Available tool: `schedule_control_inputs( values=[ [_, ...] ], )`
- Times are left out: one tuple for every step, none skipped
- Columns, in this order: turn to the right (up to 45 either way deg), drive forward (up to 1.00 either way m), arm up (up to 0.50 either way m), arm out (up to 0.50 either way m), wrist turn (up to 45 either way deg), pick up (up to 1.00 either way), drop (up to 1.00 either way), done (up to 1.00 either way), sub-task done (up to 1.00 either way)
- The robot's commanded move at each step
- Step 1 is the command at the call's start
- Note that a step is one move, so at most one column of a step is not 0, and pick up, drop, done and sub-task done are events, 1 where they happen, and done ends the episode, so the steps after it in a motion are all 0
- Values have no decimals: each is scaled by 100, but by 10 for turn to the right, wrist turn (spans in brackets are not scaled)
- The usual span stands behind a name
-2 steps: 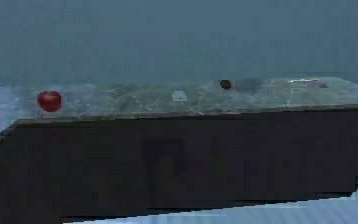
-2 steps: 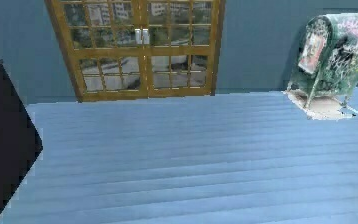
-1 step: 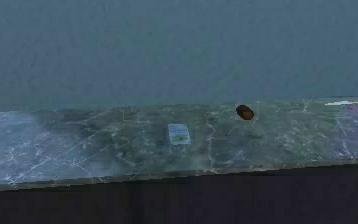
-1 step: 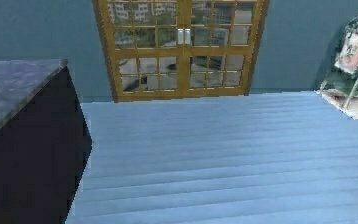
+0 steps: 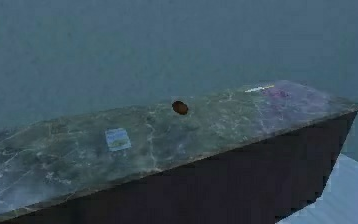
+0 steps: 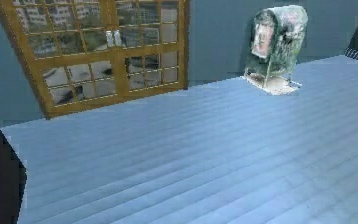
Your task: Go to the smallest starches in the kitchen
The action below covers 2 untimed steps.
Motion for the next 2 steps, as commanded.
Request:
schedule_control_inputs(
  values=[
    [0, 100, 0, 0, 0, 0, 0, 0, 0],
    [0, 0, 0, 0, 0, 0, 0, 100, 0]
  ],
)
